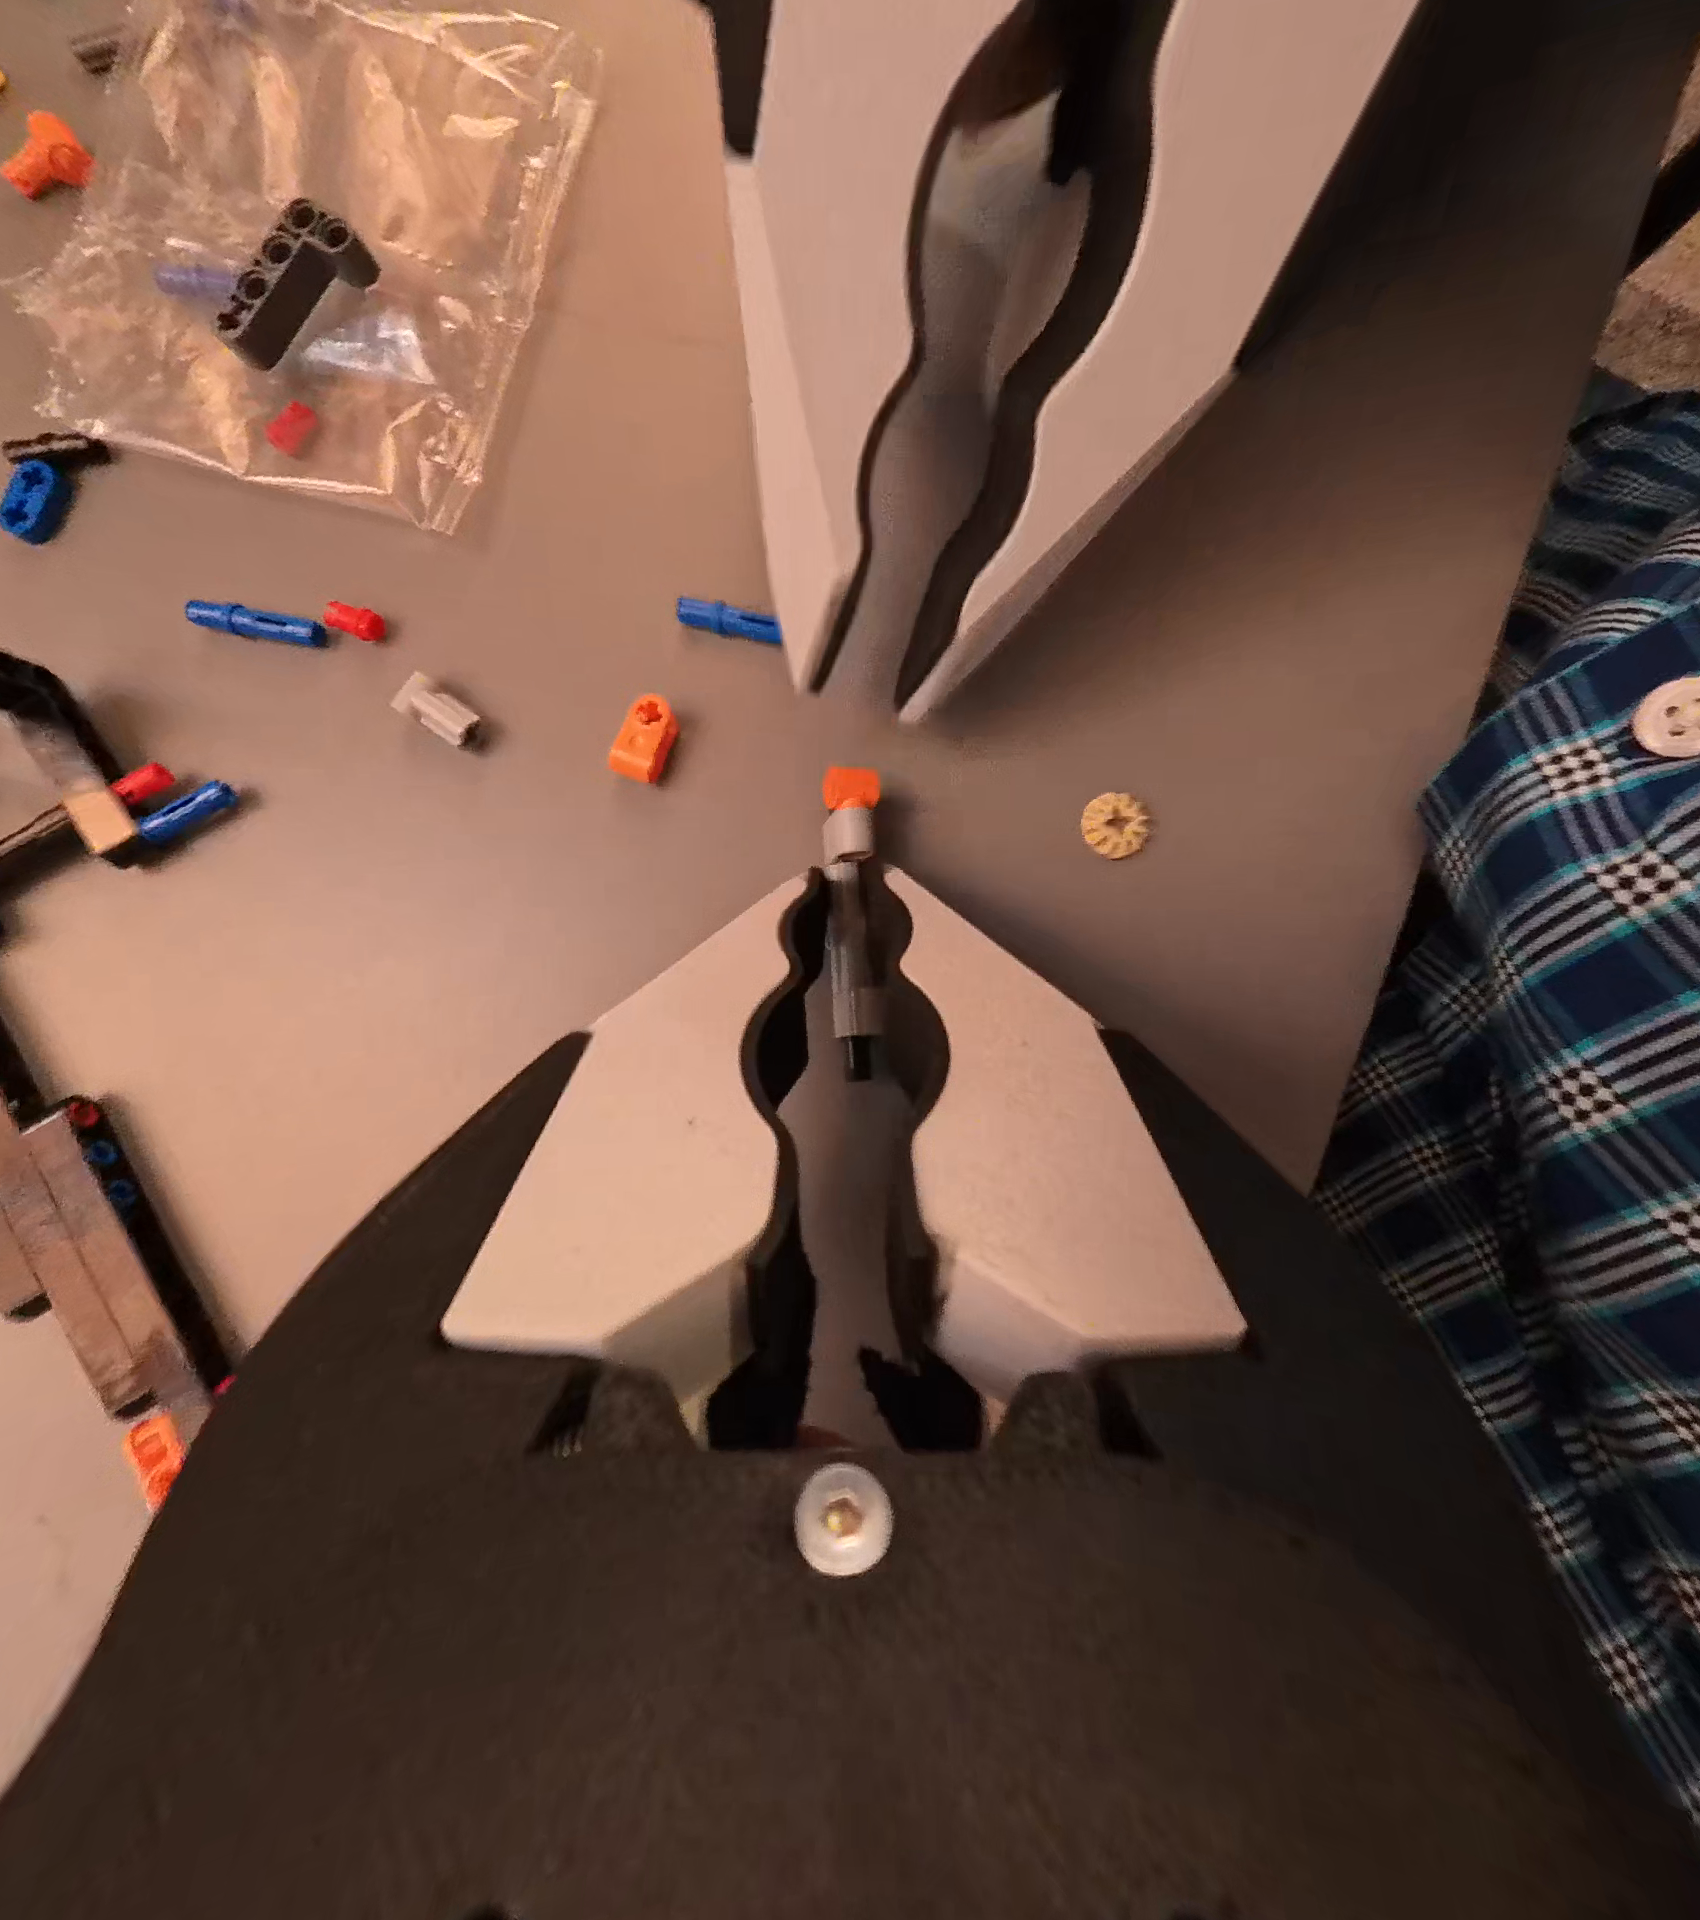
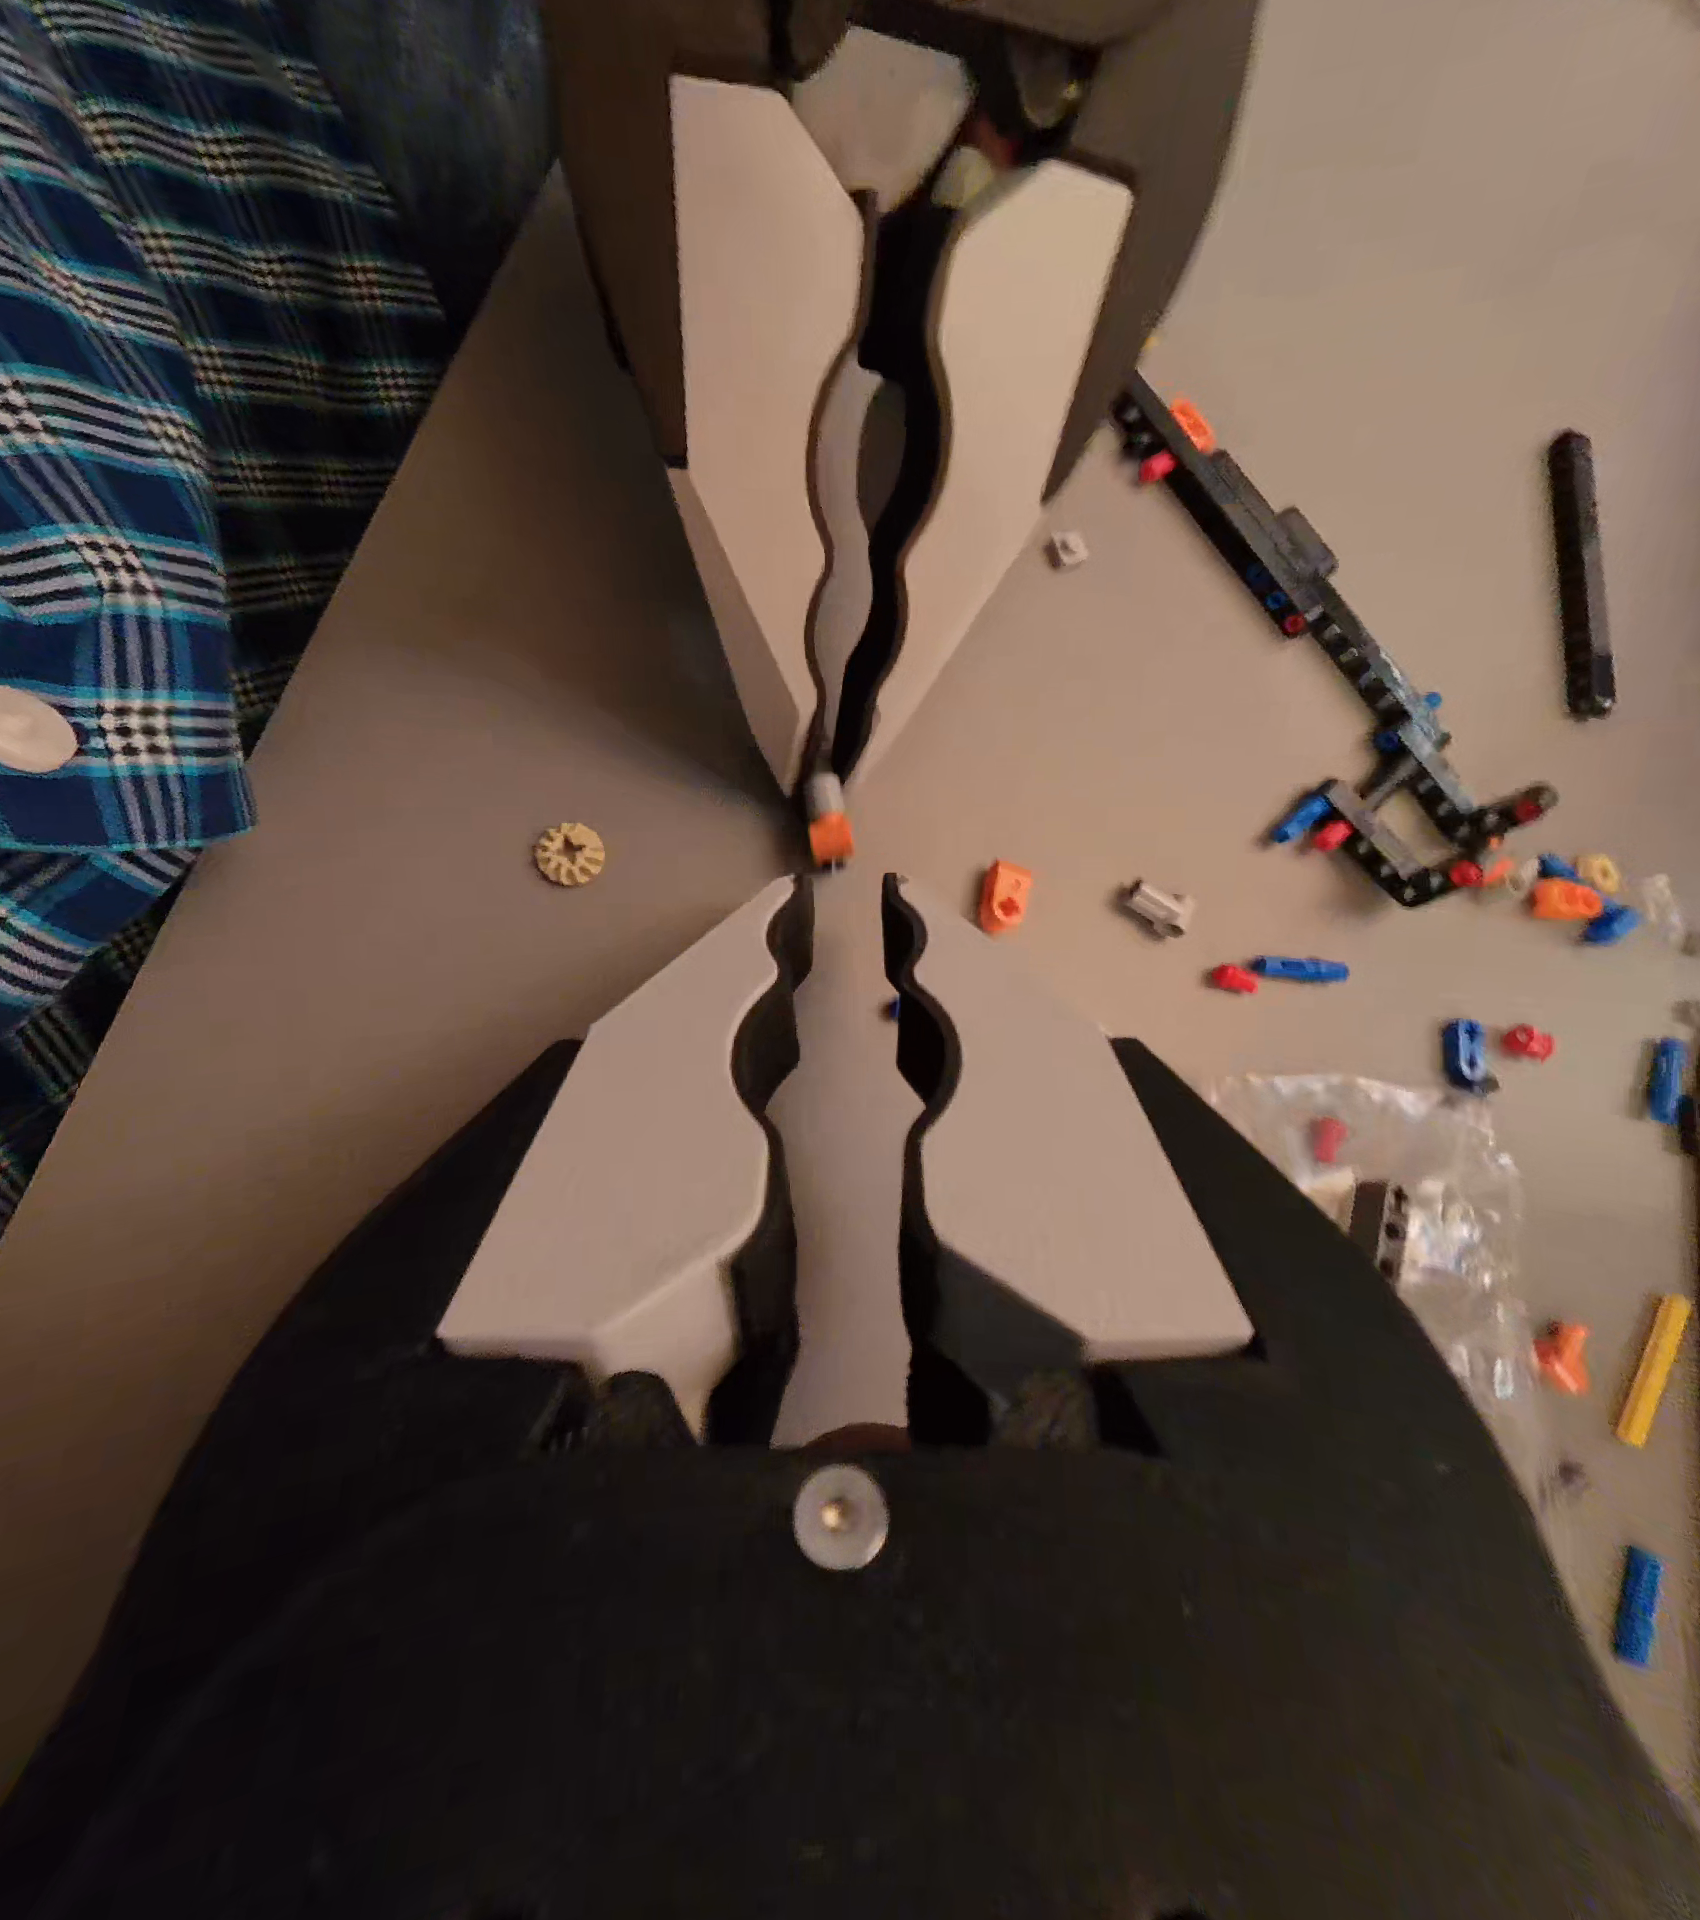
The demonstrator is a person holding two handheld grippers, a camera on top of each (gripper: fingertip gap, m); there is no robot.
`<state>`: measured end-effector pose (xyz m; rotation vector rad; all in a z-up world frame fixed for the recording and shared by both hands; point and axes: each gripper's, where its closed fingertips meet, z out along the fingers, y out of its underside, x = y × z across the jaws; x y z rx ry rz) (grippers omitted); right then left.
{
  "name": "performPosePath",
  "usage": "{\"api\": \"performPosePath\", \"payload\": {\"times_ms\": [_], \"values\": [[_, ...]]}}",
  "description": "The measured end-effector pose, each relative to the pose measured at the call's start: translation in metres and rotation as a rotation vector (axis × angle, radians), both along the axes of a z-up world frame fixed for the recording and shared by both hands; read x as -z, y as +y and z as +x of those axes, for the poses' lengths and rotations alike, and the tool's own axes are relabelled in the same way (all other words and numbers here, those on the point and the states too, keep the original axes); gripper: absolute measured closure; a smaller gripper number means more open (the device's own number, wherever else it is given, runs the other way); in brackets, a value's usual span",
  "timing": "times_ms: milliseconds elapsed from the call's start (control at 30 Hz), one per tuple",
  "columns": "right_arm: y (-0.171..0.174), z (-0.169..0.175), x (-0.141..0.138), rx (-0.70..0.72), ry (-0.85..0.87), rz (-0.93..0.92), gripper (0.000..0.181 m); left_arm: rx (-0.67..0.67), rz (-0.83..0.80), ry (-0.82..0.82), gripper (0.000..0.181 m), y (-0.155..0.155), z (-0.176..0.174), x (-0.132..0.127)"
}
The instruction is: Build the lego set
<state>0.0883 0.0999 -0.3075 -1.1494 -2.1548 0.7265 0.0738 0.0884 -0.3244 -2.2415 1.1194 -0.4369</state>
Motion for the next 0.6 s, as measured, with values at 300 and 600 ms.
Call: {"api": "performPosePath", "payload": {"times_ms": [300,600], "values": [[0.013,0.014,-0.010,0.099,0.013,-0.025,0.172,-0.061,0.130,0.115,0.142,-0.001,-0.012,-0.010],[0.027,0.015,-0.009,0.238,-0.036,-0.093,0.168,-0.142,-0.006,0.064,0.148,-0.020,-0.034,-0.002]]}}
